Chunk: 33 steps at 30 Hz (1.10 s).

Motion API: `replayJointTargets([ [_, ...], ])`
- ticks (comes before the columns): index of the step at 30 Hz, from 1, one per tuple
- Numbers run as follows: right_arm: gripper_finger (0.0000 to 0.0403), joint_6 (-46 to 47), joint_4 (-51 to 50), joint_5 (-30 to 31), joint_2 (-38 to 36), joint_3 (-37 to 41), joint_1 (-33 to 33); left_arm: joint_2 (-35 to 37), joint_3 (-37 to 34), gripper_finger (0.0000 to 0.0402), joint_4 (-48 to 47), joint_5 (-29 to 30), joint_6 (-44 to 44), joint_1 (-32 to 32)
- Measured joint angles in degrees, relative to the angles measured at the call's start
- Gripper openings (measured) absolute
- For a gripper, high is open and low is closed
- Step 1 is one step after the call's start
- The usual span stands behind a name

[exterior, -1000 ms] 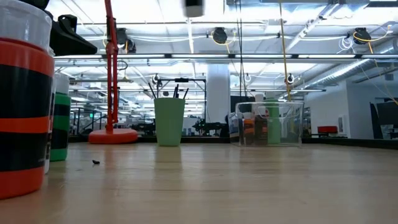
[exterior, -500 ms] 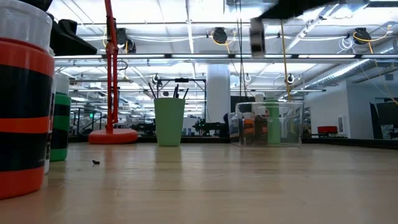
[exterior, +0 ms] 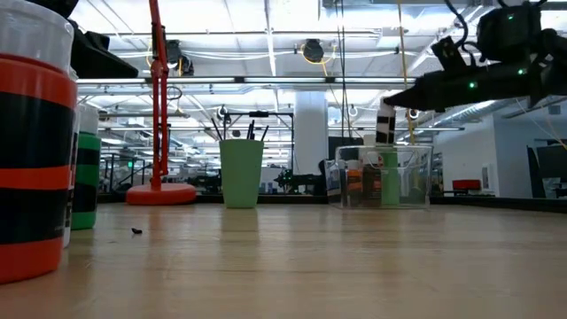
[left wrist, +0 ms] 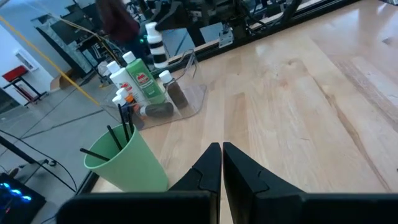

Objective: Pick & Place Paint Supplies
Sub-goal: Put the white pant bottle into the transparent bin

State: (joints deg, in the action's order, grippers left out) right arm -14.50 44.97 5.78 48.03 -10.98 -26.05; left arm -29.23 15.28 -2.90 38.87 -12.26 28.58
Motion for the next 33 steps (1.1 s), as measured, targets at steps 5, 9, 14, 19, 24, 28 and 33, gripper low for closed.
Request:
replayJointTargets([
  [5,0.0103,3.1,-1.9,0.3,1.3,0.1,-2.7,0.0,0.0,0.0019,0.0,0.0,0.6,0.0],
  [9,0.0102,6.4,-4.7,0.4,2.9,0.1,-5.4,0.0,0.0,0.0019,0.0,0.0,0.6,0.0],
  [14,0.0104,7.8,-5.0,0.2,6.5,0.1,-7.7,0.0,0.0,0.0019,0.0,0.0,0.3,0.0],
  [19,0.0102,7.8,-0.5,0.0,11.5,0.1,-9.1,0.0,0.0,0.0019,0.0,0.0,-0.7,0.0],
  [24,0.0104,8.6,2.3,-0.1,15.7,0.1,-10.1,0.0,0.0,0.0019,0.0,0.0,-0.7,0.0],
  [28,0.0104,10.9,4.4,-2.0,18.8,0.0,-11.1,0.0,0.0,0.0019,0.0,0.0,-1.4,0.0],
  [33,0.0112,12.7,6.6,-4.8,21.7,0.0,-12.2,0.0,0.0,0.0019,0.0,0.0,-2.2,0.0],
])
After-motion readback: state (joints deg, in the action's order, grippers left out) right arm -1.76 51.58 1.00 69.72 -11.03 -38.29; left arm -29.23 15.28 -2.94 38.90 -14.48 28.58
